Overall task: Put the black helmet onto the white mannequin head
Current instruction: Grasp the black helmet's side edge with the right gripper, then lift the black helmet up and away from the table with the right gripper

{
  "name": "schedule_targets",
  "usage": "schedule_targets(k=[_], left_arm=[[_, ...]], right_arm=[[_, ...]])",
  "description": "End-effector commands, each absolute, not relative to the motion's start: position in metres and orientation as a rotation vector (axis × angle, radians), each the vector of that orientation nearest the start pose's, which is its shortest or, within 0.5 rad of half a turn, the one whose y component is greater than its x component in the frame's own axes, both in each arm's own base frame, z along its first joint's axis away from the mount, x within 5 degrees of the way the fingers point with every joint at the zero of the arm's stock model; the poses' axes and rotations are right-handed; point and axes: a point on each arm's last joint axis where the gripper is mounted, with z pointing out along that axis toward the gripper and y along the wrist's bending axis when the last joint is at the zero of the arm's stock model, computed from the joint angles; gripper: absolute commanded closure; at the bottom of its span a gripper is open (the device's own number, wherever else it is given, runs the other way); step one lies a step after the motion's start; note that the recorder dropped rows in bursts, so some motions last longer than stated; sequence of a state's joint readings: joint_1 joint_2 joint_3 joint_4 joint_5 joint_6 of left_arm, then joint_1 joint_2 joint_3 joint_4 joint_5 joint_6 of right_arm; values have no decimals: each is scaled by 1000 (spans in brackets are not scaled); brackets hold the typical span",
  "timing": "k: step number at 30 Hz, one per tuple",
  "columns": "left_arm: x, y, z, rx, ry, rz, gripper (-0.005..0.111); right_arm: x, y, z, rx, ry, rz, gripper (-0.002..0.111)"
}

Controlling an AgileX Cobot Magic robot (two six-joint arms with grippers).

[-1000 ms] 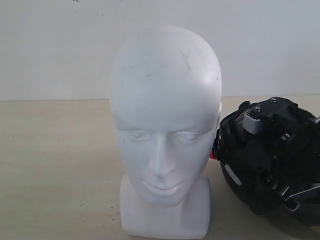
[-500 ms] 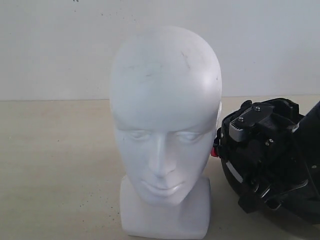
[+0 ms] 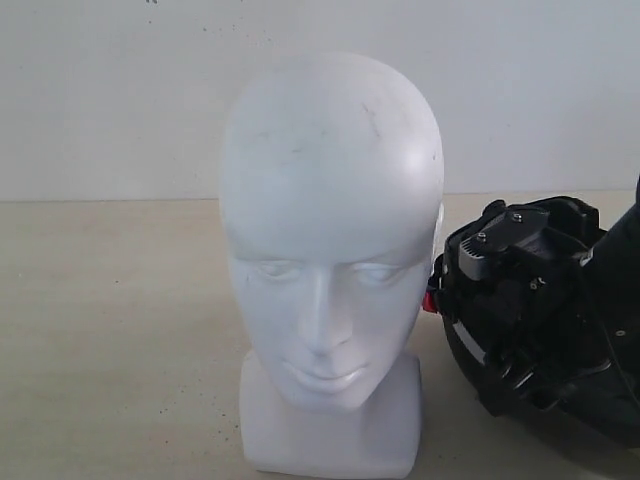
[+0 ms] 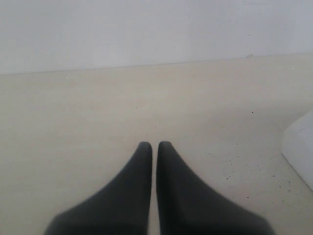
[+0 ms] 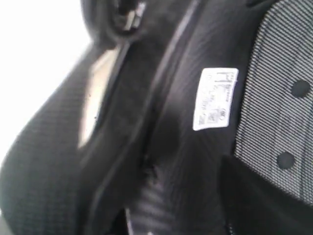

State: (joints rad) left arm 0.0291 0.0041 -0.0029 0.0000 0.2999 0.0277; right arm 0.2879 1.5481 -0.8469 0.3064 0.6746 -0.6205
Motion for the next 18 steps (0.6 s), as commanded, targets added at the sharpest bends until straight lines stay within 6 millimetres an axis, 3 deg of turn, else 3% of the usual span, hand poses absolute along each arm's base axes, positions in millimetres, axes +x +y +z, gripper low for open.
schedule_targets(k=[1, 7, 12, 18], left_arm=[[54, 1, 186, 5, 1783, 40, 102], [54, 1, 186, 5, 1783, 40, 102], [54, 1, 186, 5, 1783, 40, 102], [54, 1, 186, 5, 1783, 40, 102]], right_arm=[[261, 93, 194, -939, 2660, 222, 71], [261, 93, 194, -938, 2654, 217, 106], [264, 94, 197, -918, 2639, 213, 108], [276, 98, 216, -891, 2587, 214, 108]])
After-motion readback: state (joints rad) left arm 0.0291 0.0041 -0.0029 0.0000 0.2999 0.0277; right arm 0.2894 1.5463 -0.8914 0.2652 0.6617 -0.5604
